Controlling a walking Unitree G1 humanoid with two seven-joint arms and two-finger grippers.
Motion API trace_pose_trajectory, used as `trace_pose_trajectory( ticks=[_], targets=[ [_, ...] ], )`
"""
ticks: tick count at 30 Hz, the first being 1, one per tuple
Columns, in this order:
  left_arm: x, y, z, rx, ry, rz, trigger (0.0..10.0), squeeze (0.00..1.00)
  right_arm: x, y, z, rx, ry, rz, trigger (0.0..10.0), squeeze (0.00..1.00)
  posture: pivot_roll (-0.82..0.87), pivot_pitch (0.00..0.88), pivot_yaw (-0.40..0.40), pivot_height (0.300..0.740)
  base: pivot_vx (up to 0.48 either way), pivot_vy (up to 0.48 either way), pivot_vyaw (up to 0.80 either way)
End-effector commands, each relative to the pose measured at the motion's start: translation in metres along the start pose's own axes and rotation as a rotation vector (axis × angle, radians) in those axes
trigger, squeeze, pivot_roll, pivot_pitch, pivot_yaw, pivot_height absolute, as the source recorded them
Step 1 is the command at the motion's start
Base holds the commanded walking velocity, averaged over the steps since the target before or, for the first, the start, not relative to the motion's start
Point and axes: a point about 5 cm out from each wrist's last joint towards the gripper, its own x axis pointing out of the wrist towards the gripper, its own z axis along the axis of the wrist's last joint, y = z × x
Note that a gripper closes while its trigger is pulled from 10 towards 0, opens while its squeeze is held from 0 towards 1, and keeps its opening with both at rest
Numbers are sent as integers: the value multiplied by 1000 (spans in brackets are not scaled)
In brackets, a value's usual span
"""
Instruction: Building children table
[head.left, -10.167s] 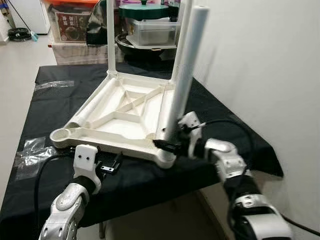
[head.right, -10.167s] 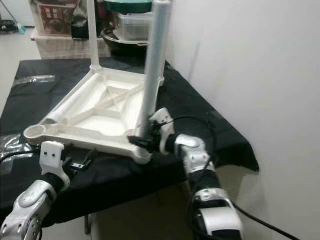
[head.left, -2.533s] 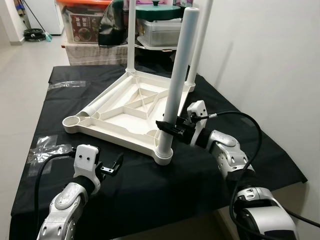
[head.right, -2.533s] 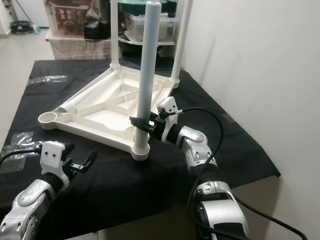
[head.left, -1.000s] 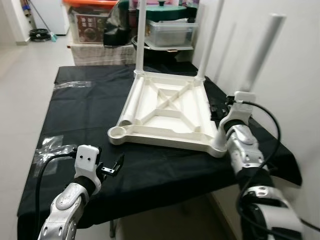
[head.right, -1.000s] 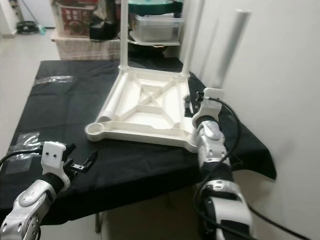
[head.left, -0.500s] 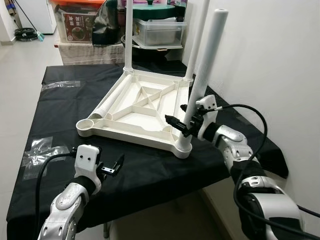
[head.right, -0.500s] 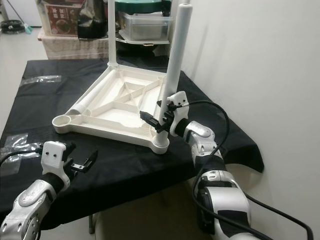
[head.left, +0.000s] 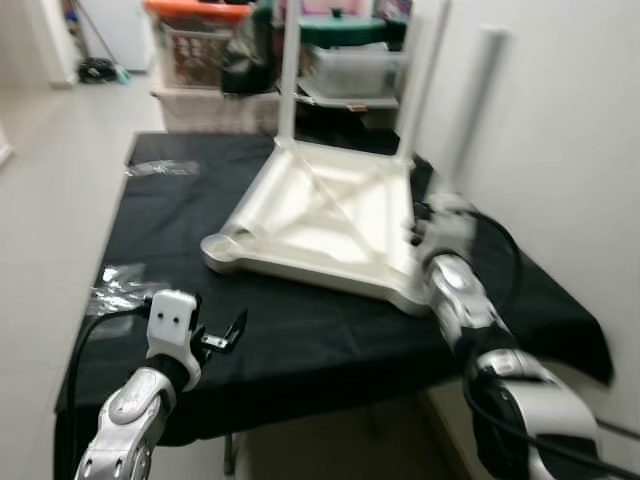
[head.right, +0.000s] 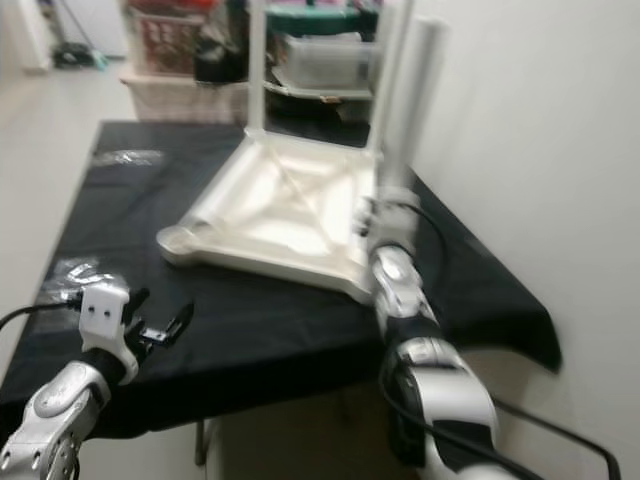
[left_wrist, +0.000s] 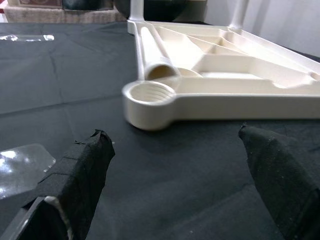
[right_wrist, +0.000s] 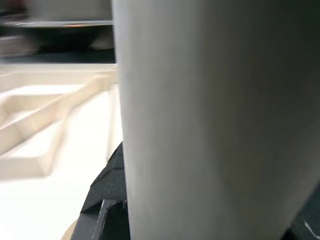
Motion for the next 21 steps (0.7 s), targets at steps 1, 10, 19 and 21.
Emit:
trace_pose_trajectory(
  ticks=[1, 10, 19, 21],
  targets=[
    [0, -3, -2, -5, 11, -10, 10000, 0, -12, -8, -38, -62, 122, -71, 0, 0, 91, 0, -118, 740, 0, 0, 0],
    [2, -3, -1, -3, 9, -10, 10000, 0, -16, 34, -21, 3, 69, 112, 10000, 1000, 87, 0, -123, 740, 0, 0, 0],
    [-5, -4, -6, -12, 20, 0, 10000, 0, -14, 14, 10, -45, -137, 74, 10000, 1000, 63, 0, -128, 740, 0, 0, 0],
    [-5, -4, -6, -15, 20, 4, 10000, 0, -20, 9, 11, -66, -166, 87, 10000, 1000, 51, 0, -125, 740, 0, 0, 0]
  ],
)
